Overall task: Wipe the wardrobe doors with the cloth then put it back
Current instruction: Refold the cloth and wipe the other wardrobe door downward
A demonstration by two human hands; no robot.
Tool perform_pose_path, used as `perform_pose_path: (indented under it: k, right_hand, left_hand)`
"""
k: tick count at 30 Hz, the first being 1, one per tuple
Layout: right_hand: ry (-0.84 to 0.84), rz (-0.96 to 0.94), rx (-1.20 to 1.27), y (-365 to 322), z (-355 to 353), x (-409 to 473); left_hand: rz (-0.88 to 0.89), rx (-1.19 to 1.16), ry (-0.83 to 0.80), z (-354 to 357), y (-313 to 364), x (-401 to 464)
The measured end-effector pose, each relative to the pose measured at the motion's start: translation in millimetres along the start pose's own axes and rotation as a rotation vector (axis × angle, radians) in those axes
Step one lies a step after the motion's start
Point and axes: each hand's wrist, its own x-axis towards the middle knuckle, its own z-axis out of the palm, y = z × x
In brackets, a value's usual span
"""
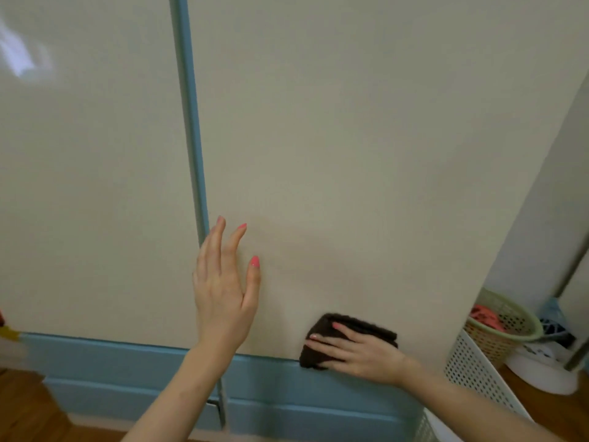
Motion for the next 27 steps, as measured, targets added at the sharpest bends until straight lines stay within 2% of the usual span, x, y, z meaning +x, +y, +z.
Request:
perform_pose_path:
  k: [3, 7, 9, 11, 13, 15, 18, 21, 24, 27]
  right_hand:
    - [0.113, 0.171, 0.058, 78, -35, -31]
    - [0.304, 0.590, -0.087, 167, -80, -19]
    - [0.379, 0.741, -0.082, 174, -84, -9]
    - [0.424, 0.794, -0.027, 151, -73, -5]
    - [0.390, 0.724, 0.071, 109, -51, -12]
    - [0.257, 0.518, 0.125, 61, -26, -31]
    - [0.013, 0.160, 0.073, 5, 1, -75]
    - [-0.114, -0.063, 0.034, -7, 10, -110]
    - [-0.152, -0.155, 0.059, 19, 1, -131]
    - [-0.088, -0.054, 0.061, 67, -20, -139]
  left_hand:
    - [-0.021, -0.061, -0.008, 17, 20, -2]
    - [-0.004, -0.139, -0.023, 36, 48, -7]
    - [0.015, -0.153, -0.024, 41, 56, -10]
    - [0.010, -0.165, -0.003, 43, 57, -11]
    - [0.007, -0.165, 0.024, 43, 58, -12]
    - [0.015, -0.149, 0.042, 43, 57, -14]
    - [0.030, -0.148, 0.059, 40, 56, -12]
    - [0.049, -0.152, 0.075, 38, 55, -10]
    - [0.047, -0.152, 0.072, 38, 54, -8]
    - [0.052, -0.173, 0.070, 39, 59, -6]
